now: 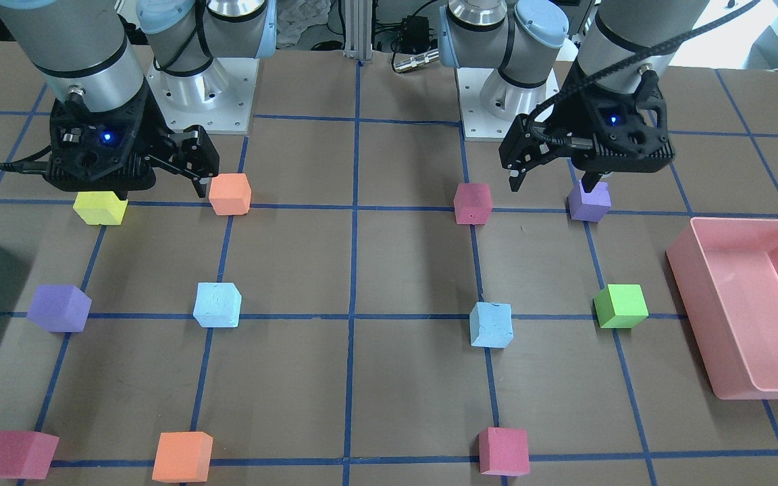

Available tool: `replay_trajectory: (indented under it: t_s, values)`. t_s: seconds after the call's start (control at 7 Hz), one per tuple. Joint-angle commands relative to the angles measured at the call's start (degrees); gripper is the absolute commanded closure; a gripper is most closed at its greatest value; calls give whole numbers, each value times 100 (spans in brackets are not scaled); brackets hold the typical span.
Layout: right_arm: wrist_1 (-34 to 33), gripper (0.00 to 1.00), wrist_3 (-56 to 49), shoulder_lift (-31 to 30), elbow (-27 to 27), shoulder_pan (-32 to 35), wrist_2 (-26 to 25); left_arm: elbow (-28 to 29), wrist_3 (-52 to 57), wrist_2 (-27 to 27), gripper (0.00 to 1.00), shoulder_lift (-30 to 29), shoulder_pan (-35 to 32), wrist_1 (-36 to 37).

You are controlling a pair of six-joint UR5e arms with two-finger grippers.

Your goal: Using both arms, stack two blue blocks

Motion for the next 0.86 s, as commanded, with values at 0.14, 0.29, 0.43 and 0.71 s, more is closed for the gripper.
replay_trajectory:
  t_s: [0.14,0.29,0.43,0.71]
  values:
    - [-689,0,-32,499,629,-6,-19,71,-147,-28,0,-946,10,691]
    - [-1502,0,-50,929,1014,-6,-20,19,-173,-28,0,-1306,1,1024]
    - [-2319,0,-85,1299,1436,-14,-28,10,-252,-19,0,-1571,-51,1254]
    - [-3543,0,-155,1758,2035,-15,-28,-217,-420,-10,0,-2020,-236,1361]
